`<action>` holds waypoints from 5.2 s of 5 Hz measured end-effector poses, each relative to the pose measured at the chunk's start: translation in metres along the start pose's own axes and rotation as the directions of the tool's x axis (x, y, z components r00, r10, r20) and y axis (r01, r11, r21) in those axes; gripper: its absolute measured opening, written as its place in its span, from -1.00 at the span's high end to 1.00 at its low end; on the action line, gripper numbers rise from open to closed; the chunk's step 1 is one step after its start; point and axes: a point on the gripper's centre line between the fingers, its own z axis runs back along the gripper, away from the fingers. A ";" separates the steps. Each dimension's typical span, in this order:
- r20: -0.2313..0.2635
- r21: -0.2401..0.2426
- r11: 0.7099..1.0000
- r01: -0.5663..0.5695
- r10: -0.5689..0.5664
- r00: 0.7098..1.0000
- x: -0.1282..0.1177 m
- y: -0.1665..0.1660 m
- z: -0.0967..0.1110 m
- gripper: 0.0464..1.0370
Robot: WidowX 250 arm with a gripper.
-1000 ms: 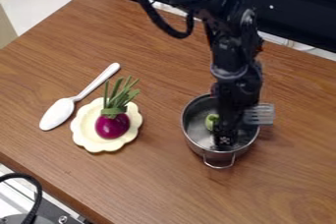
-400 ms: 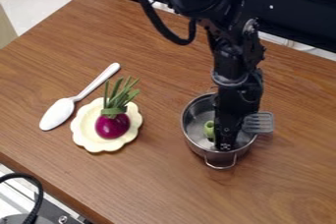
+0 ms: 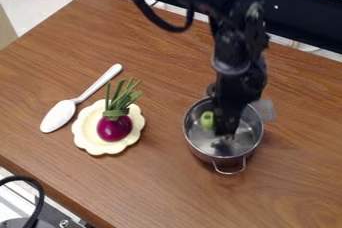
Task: Teke the green spatula and put it at the top left side of the table
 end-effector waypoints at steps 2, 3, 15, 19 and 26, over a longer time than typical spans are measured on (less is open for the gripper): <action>0.100 0.072 0.986 -0.150 0.143 0.985 -0.001 0.025 0.049 0.41; 0.110 0.100 0.964 -0.247 0.236 0.965 -0.012 0.048 0.057 0.41; -0.030 0.095 0.993 -0.066 0.069 0.997 -0.167 0.184 -0.031 0.41; -0.032 0.128 0.981 -0.146 0.151 0.988 -0.153 0.187 -0.031 -0.84; -0.002 0.157 0.937 -0.313 0.318 0.948 -0.123 0.162 0.034 -0.92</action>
